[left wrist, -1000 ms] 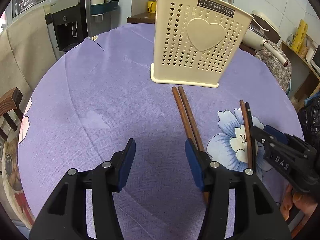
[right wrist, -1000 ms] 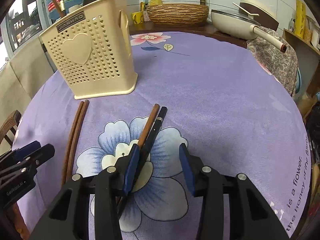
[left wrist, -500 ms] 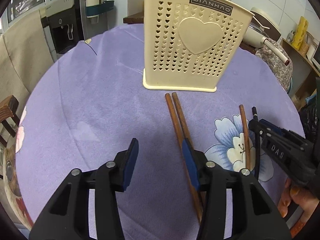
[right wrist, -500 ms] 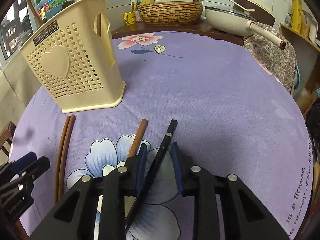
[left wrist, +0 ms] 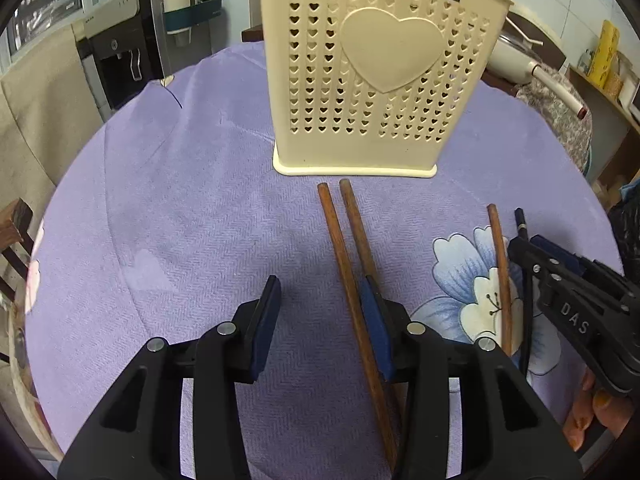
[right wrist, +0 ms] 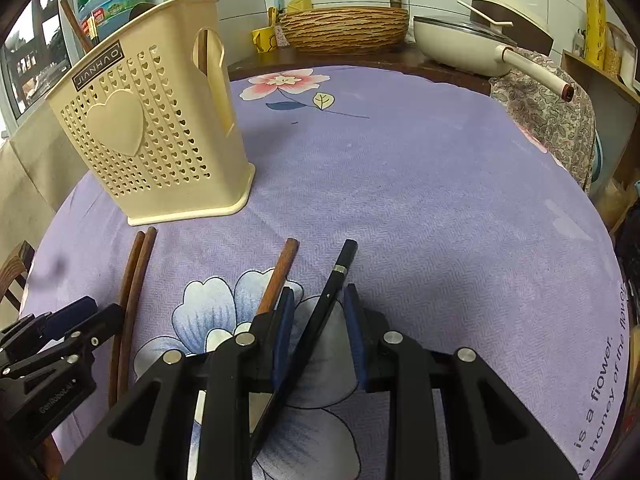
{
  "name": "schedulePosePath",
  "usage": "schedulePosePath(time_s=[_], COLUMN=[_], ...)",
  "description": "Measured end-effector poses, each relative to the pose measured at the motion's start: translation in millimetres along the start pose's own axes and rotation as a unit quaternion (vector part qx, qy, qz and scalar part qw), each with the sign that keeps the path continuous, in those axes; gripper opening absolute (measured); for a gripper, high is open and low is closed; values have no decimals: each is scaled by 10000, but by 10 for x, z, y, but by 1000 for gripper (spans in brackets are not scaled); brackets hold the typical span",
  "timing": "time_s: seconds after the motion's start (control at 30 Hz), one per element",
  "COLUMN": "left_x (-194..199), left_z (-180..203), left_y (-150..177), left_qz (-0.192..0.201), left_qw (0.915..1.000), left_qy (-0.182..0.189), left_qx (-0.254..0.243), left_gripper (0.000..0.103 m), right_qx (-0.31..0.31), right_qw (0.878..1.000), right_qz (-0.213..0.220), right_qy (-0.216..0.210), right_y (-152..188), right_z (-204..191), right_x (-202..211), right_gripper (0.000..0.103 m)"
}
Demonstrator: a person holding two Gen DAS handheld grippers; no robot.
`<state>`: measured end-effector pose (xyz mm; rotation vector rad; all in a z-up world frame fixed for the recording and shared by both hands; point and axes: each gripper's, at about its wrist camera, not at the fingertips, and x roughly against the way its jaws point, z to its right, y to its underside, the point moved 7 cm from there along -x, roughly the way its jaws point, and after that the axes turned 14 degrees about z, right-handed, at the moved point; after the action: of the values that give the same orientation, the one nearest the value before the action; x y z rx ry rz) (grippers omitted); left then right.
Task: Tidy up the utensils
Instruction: 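Grasp a brown chopstick with the left tool while the right tool grasps the black chopstick, then carry both chopsticks to the holder and lower them inside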
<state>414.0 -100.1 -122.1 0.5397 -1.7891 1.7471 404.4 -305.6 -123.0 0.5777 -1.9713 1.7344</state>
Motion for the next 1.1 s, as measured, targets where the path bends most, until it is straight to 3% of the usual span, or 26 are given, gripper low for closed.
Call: schedulePosePath(time_s=[0.27, 0.57, 0.73, 1.1], left_x=[-143, -291, -307, -335], left_z=[-146, -145, -169, -249], left_y=[-129, -268, -274, -287], left_qz=[-115, -225, -224, -234], left_qw=[9998, 9993, 9992, 9985], left_qy=[-138, -143, -203, -130], left_qx=[115, 255, 277, 479], left_gripper=[37, 21, 11, 8], right_qx=[-135, -202, -107, -713], right_qw=[9999, 9997, 9998, 9970], right_qz=[-102, -68, -39, -92], right_qy=[18, 89, 145, -270], right_y=[-68, -136, -135, -157], right_z=[15, -57, -73, 16], right_x=[-83, -208, -206, -215], right_gripper=[22, 12, 11, 8])
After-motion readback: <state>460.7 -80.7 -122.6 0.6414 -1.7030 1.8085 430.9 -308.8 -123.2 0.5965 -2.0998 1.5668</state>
